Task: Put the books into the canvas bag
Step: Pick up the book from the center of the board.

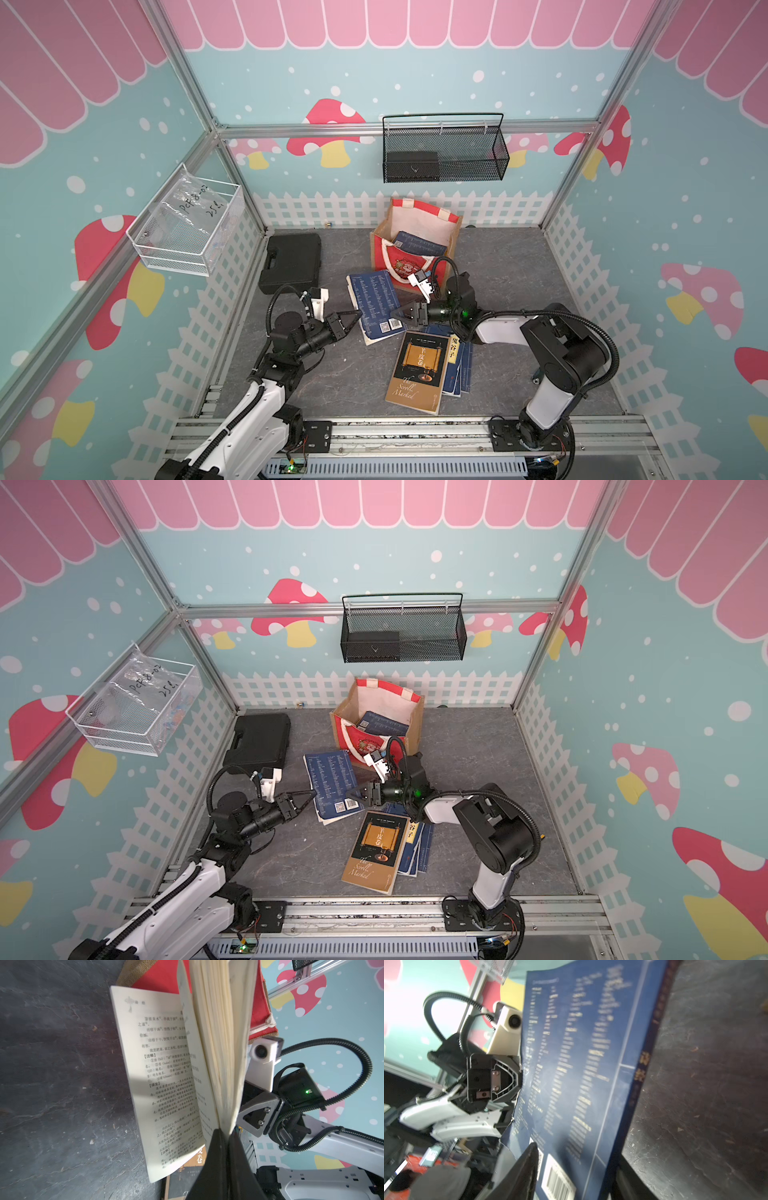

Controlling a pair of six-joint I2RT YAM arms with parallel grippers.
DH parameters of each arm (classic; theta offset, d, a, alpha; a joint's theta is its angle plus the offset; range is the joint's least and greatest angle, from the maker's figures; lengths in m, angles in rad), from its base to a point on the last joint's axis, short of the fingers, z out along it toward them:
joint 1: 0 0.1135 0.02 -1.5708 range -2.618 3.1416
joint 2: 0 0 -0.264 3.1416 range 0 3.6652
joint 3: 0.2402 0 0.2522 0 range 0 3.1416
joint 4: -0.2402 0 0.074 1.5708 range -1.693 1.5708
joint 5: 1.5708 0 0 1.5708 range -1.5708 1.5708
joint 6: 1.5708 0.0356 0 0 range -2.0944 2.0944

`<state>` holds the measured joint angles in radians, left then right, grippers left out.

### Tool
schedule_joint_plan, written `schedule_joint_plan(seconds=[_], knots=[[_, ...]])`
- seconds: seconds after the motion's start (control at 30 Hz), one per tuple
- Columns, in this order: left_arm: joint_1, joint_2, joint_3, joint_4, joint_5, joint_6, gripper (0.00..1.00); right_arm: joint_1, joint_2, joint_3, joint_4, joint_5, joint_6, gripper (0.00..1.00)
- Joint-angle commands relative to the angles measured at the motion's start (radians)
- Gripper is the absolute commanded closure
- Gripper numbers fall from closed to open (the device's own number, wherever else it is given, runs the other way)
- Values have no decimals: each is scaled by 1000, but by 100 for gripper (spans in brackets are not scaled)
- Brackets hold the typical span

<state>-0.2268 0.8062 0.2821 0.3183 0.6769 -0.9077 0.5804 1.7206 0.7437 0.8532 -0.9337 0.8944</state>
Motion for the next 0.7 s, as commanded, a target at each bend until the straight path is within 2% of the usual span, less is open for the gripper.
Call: schedule_joint_plan(seconds=[0.0,0.07,0.1,0.13,0.17,0.2,0.23,0.3,0.4,0.5,0.57,0.6,0.67], knots=[[-30,5,30,21,24,24,100,4,-56,0,119,-65,57,70],[-40,8,50,-4,23,37,100,5,-79,4,84,-64,42,84],[-42,4,65,-33,18,49,93,4,-94,9,52,-64,23,88],[-42,0,82,-68,17,64,83,3,-111,16,2,-60,-8,93],[-42,-7,102,-113,12,81,68,3,-129,27,-63,-57,-46,95],[-42,-19,140,-197,-11,113,49,2,-151,46,-162,-49,-108,96],[-40,-34,186,-296,-51,149,36,2,-173,71,-278,-33,-180,96],[-29,-56,289,-503,-161,207,22,1,-214,125,-515,12,-325,97],[23,-54,427,-679,-176,295,15,-10,-274,185,-771,59,-484,98],[79,-8,519,-714,-20,355,16,-13,-330,205,-912,58,-589,99],[81,35,565,-724,87,389,15,-13,-367,196,-961,35,-633,99],[81,55,585,-731,134,409,4,-13,-381,194,-996,25,-661,100],[77,85,627,-775,204,479,1,-14,-410,187,-1056,-9,-707,100]])
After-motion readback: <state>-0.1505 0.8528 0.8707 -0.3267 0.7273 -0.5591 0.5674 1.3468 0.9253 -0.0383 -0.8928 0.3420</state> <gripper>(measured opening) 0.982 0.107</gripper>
